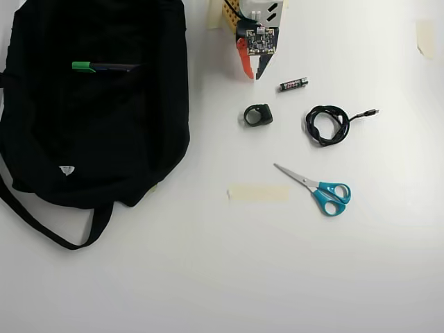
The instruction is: Put the green marker into the black bag
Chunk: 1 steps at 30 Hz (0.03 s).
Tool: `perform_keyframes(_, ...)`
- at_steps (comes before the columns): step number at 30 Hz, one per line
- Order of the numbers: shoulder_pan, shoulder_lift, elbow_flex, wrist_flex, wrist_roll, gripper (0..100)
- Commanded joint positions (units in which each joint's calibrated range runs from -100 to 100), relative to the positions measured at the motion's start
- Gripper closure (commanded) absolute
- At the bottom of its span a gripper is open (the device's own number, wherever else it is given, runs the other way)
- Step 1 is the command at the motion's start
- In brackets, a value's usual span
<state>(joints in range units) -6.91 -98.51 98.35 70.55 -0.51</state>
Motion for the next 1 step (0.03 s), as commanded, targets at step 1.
perform_keyframes(1,-0.2,-0.7,1.0,2.0,0.0,98)
